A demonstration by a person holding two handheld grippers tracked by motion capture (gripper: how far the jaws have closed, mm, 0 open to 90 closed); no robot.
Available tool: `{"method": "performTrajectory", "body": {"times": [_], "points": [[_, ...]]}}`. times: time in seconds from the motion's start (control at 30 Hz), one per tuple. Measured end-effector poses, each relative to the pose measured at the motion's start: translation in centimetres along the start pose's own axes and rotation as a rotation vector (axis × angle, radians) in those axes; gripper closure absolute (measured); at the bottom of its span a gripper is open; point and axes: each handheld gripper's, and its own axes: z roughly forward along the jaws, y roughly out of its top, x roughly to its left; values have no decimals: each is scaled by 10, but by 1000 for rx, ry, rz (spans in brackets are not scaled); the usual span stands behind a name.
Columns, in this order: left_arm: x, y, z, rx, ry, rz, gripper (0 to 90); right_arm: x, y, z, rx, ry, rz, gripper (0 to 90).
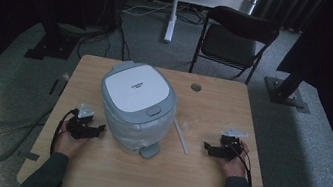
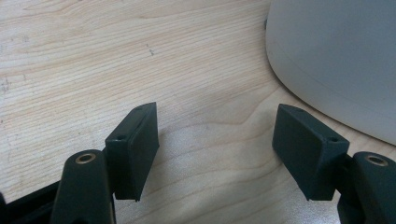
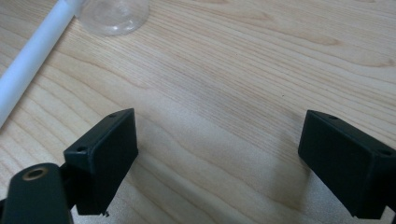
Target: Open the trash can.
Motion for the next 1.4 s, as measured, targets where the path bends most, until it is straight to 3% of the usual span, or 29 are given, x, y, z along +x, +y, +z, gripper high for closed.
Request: {"method": "performTrajectory", "body": {"times": [0.83,1.1,1.4], "points": [[0,0,0,1,6,-7,293,1,0,-1,1,-19,21,130],[0,0,0,1,6,-7,293,1,2,-4,20,-26,51,159],[0,0,0,1,6,-7,293,11,10,-10,27,-47,-4,171]]}}
